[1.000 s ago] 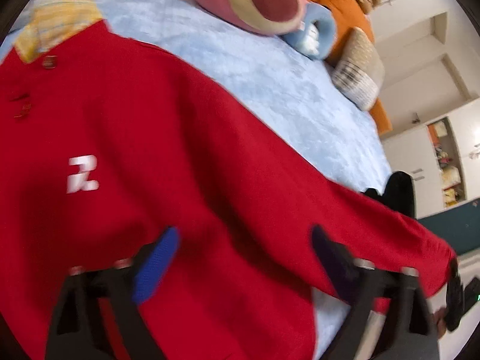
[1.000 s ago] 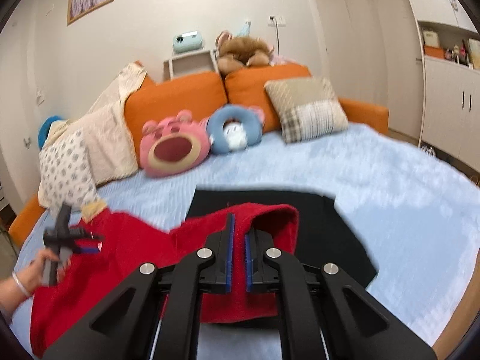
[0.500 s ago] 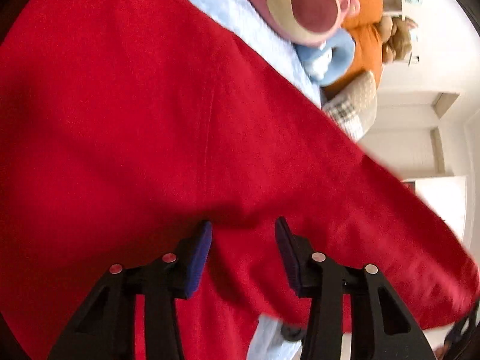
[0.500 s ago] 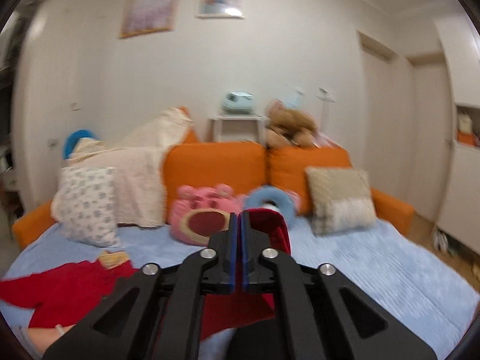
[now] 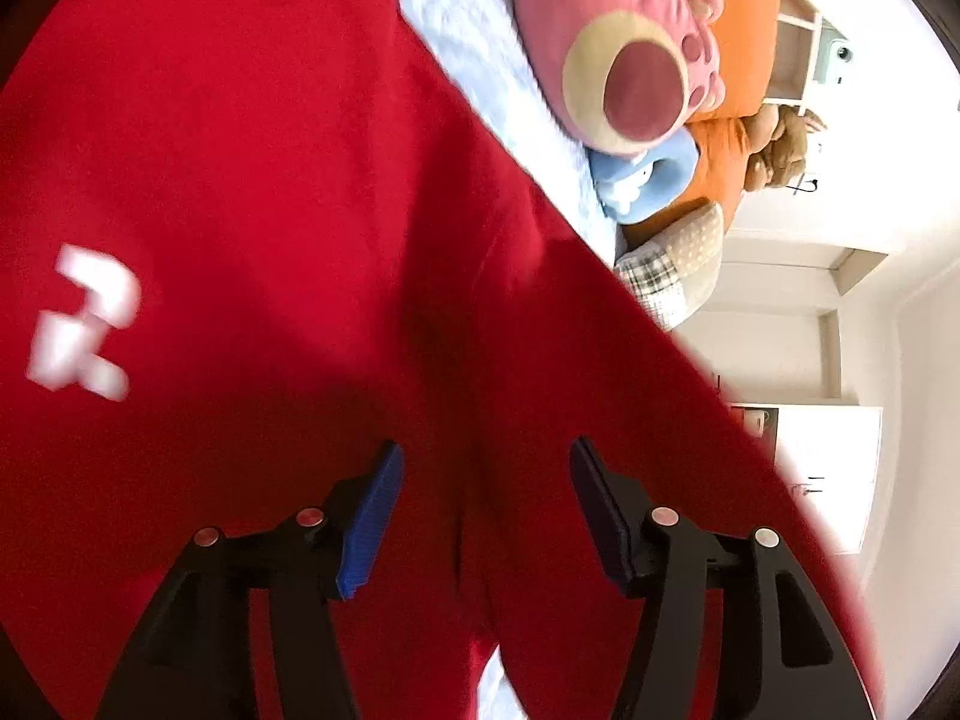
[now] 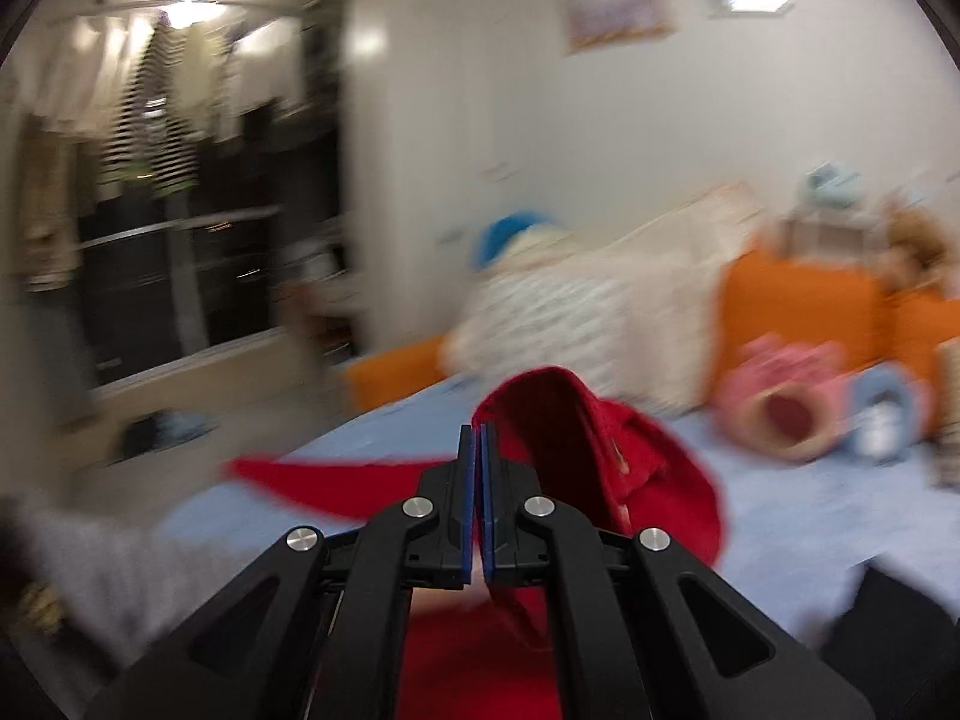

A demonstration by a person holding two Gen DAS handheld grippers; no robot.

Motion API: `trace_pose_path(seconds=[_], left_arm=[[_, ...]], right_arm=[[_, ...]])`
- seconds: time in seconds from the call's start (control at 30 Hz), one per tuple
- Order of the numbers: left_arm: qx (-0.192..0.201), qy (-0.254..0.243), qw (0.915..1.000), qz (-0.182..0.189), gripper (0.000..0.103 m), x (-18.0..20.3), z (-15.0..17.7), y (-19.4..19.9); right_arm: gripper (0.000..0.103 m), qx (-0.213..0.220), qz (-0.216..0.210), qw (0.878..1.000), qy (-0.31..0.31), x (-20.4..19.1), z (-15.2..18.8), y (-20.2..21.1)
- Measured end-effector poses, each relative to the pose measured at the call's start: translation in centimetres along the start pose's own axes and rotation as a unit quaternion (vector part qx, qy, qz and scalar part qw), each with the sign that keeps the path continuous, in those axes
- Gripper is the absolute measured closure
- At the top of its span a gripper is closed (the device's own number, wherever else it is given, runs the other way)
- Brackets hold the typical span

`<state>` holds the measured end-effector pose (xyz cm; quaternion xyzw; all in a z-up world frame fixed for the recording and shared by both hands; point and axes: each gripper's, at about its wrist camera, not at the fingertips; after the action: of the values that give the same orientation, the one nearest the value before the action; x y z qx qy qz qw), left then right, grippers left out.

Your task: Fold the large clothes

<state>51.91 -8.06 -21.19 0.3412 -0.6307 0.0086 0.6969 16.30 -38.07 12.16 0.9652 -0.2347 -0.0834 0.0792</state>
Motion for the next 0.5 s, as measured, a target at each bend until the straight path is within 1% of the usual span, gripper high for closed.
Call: trace_pose_path(seconds=[0.07, 0.13, 0.17, 0.23, 0.3, 0.33, 0.4, 0.43, 0.5], left_arm=[[0.012, -0.016, 0.9998, -0.006, 0.042, 0.0, -0.8, 2.3], [0.034, -0.018, 0.9992, -0.015, 0.042, -0.7, -1.9, 5.4], [0.042, -0.019, 0.9987, -0.020, 0.042, -0.8, -2.4, 6.4], [0.056, -0.032, 0.9972, -0.037, 0.042, -1.0, -3.0, 8.5], [0.055, -0.050, 0.9961, -0.046, 0.042, -1.1, -2.9, 10.3], [0.050, -0.059, 0.9958, -0.049, 0.042, -1.0, -2.7, 11.1], [0.040, -0.075, 0.9950, -0.052, 0.042, -0.9, -2.1, 11.8], [0.035, -0.084, 0.9945, -0.052, 0.041, -1.1, -1.5, 12.2], [0.020, -0.101, 0.9933, -0.054, 0.036, -0.9, -0.2, 12.1]], right_arm=[[0.101, -0.017, -0.022, 1.000, 0.009, -2.5, 2.5, -1.6], [0.101, -0.042, -0.042, 0.998, 0.012, -4.6, 5.2, -3.7], [0.101, -0.050, -0.046, 0.998, 0.009, -5.2, 6.5, -4.4], [0.101, -0.080, -0.057, 0.995, 0.001, -6.4, 9.7, -7.0], [0.101, -0.106, -0.051, 0.993, 0.002, -8.1, 12.9, -8.6], [0.101, -0.114, -0.044, 0.992, 0.001, -8.4, 13.9, -9.3], [0.101, -0.141, -0.026, 0.989, 0.016, -9.1, 17.1, -10.6], [0.100, -0.152, -0.010, 0.988, 0.027, -9.2, 18.3, -11.0], [0.097, -0.171, -0.003, 0.985, 0.029, -9.1, 19.5, -11.5]])
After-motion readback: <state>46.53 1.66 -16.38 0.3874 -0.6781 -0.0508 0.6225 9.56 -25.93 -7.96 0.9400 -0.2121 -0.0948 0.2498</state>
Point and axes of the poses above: each gripper's, at about its wrist camera, not at the fingertips, and y roughly against the way its jaws point, x to its right, z to its underside, and after that the axes turned 5 degrees about x, right-handed
